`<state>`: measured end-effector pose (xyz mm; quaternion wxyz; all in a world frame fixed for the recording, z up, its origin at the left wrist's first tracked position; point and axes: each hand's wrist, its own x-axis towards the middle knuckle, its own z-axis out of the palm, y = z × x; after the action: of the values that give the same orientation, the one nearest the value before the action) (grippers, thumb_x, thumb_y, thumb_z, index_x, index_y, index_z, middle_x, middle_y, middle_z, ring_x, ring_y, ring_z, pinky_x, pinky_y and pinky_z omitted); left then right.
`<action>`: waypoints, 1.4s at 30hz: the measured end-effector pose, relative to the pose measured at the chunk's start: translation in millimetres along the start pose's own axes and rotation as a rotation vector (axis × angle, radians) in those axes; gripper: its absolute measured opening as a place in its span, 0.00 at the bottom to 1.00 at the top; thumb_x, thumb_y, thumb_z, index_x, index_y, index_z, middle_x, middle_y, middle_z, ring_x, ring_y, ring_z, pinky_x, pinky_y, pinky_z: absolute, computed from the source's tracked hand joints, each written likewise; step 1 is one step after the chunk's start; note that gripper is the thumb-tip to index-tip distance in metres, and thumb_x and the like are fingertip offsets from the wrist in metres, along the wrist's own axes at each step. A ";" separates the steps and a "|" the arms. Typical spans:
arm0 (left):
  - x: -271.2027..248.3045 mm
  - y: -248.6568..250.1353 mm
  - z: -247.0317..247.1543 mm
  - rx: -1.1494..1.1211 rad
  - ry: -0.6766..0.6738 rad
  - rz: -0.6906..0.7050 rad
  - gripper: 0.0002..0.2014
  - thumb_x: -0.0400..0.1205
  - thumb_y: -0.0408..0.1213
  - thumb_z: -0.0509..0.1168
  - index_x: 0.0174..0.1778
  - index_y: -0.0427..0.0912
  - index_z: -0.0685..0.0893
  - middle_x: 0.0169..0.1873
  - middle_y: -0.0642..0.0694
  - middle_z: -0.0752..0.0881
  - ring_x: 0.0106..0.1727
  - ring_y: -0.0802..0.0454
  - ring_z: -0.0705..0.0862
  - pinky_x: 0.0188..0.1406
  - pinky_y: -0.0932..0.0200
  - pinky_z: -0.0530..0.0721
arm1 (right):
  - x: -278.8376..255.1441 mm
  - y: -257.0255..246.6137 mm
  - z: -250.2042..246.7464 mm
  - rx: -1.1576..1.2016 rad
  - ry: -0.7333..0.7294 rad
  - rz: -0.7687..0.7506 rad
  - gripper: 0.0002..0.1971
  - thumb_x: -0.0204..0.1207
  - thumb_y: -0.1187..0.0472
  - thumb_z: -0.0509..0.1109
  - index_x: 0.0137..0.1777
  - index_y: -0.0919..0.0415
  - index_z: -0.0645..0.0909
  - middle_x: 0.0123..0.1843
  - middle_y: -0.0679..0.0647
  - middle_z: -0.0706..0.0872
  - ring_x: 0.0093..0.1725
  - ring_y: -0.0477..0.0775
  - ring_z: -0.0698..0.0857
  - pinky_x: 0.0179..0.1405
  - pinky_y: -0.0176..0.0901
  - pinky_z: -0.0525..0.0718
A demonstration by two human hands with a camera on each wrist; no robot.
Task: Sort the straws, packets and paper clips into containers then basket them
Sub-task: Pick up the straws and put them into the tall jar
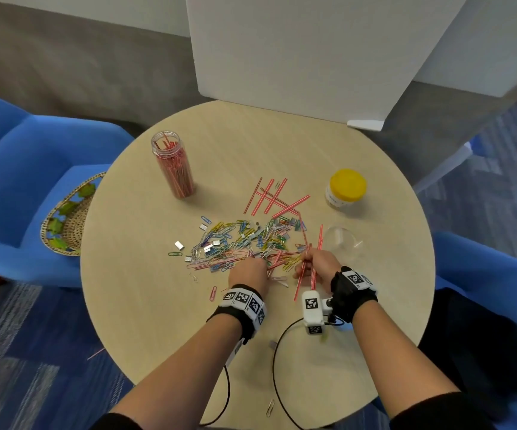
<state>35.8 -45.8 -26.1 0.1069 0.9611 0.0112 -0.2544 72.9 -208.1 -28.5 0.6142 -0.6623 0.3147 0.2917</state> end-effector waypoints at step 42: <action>-4.4 -130.3 -20.8 -0.098 0.030 0.097 0.13 0.87 0.37 0.52 0.66 0.44 0.75 0.54 0.39 0.86 0.53 0.40 0.84 0.51 0.50 0.81 | 34.0 -38.0 58.0 -1.817 -0.056 -0.578 0.05 0.81 0.58 0.68 0.50 0.59 0.83 0.45 0.54 0.86 0.45 0.57 0.86 0.46 0.48 0.86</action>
<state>32.2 86.0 -32.3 0.1659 0.9578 -0.0215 -0.2336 123.9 -150.5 -35.2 -0.0796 -0.9311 -0.2230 0.2774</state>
